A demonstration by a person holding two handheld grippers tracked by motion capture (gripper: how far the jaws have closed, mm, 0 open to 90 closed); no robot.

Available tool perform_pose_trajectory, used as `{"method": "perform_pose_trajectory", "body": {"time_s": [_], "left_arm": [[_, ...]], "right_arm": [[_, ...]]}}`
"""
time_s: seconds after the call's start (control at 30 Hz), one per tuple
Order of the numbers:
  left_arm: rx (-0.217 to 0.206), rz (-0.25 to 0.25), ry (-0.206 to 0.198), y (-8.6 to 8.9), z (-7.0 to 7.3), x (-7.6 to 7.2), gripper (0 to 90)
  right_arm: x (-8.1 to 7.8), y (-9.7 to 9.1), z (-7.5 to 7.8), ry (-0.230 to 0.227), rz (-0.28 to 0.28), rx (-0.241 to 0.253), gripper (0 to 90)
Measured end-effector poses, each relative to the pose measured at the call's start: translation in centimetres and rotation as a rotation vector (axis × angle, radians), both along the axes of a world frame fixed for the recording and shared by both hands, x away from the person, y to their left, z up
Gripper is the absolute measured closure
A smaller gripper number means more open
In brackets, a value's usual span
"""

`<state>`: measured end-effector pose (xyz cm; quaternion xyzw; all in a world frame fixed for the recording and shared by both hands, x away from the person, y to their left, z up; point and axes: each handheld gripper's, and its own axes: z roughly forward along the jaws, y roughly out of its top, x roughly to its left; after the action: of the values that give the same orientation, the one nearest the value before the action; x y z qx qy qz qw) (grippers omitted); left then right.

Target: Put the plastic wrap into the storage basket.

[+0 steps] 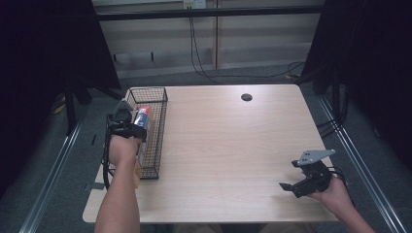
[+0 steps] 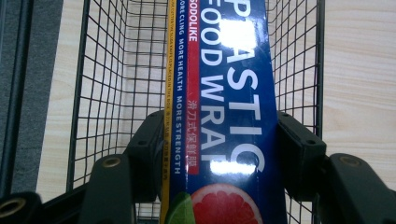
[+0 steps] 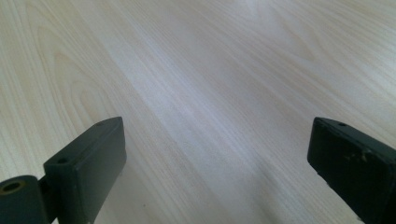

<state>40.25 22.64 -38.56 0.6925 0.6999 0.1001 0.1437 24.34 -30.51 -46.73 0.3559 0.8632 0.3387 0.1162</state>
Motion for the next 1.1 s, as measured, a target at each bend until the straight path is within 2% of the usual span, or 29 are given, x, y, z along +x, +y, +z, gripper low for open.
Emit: {"method": "perform_pose_trajectory", "body": {"time_s": [0.27,0.5,1.1], "left_arm": [[0.002,-0.001,0.011,0.03,-0.21,0.23,42.4],[-0.008,0.017,0.016,0.11,-0.66,0.34,42.1],[0.005,-0.001,0.031,0.04,-0.68,0.35,40.1]], "right_arm": [[-0.01,-0.01,0.02,-0.001,-0.001,0.0,4.4],[-0.02,0.03,-0.03,-0.002,-0.002,-0.001,4.4],[-0.02,0.01,0.02,-0.005,0.003,0.0,4.5]]}}
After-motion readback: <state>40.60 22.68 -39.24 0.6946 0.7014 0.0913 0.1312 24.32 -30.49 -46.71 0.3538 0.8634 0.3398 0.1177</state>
